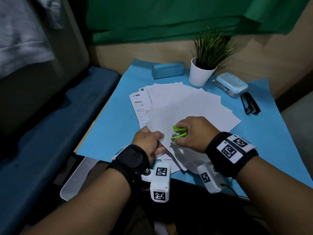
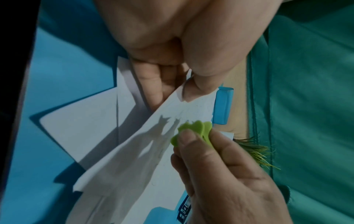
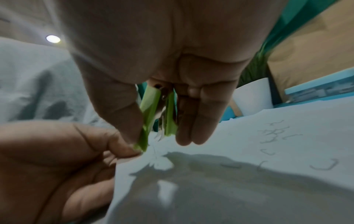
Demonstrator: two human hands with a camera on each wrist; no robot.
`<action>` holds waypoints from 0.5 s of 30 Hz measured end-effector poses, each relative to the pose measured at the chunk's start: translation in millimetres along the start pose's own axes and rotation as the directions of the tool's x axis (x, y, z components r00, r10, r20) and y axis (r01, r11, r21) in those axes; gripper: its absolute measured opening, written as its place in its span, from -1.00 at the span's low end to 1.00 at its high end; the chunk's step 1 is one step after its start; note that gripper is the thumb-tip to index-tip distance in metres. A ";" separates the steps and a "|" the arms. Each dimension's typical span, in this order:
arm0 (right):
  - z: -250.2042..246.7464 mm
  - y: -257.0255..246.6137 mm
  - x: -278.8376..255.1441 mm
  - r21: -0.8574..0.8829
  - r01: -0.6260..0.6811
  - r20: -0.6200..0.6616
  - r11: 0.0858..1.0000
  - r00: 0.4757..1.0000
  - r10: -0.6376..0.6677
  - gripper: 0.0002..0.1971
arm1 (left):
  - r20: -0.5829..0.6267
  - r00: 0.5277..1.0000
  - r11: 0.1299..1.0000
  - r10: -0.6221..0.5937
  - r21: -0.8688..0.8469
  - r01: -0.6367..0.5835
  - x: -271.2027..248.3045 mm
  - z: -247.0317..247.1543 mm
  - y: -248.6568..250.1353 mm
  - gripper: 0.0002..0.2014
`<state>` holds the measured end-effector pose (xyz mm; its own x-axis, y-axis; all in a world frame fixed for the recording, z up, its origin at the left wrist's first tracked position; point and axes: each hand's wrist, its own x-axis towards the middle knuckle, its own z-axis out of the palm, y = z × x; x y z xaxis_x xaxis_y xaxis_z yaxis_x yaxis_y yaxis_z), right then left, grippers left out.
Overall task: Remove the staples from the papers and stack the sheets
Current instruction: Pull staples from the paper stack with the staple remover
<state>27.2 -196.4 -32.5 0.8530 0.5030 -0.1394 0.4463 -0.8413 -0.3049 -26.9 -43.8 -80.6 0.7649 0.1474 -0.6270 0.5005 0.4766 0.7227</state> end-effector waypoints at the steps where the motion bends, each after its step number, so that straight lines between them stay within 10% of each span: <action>1: 1.7 -3.0 0.3 -0.019 0.009 0.013 1.000 1.000 -0.009 -0.69 | 0.009 1.000 1.000 0.009 0.000 -0.009 -0.6 0.3 -0.6 -0.75; 15: 7.9 -11.9 11.3 -0.068 -0.071 0.046 0.995 0.996 0.074 -0.70 | -0.025 0.992 0.989 0.124 0.082 -0.121 -0.9 1.6 -9.3 -0.78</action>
<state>29.3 -179.3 -38.0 0.8705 0.4478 -0.2043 0.4022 -0.8864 -0.2293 -31.6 -49.7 -86.3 0.8106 0.2267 -0.5399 0.4357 0.3827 0.8147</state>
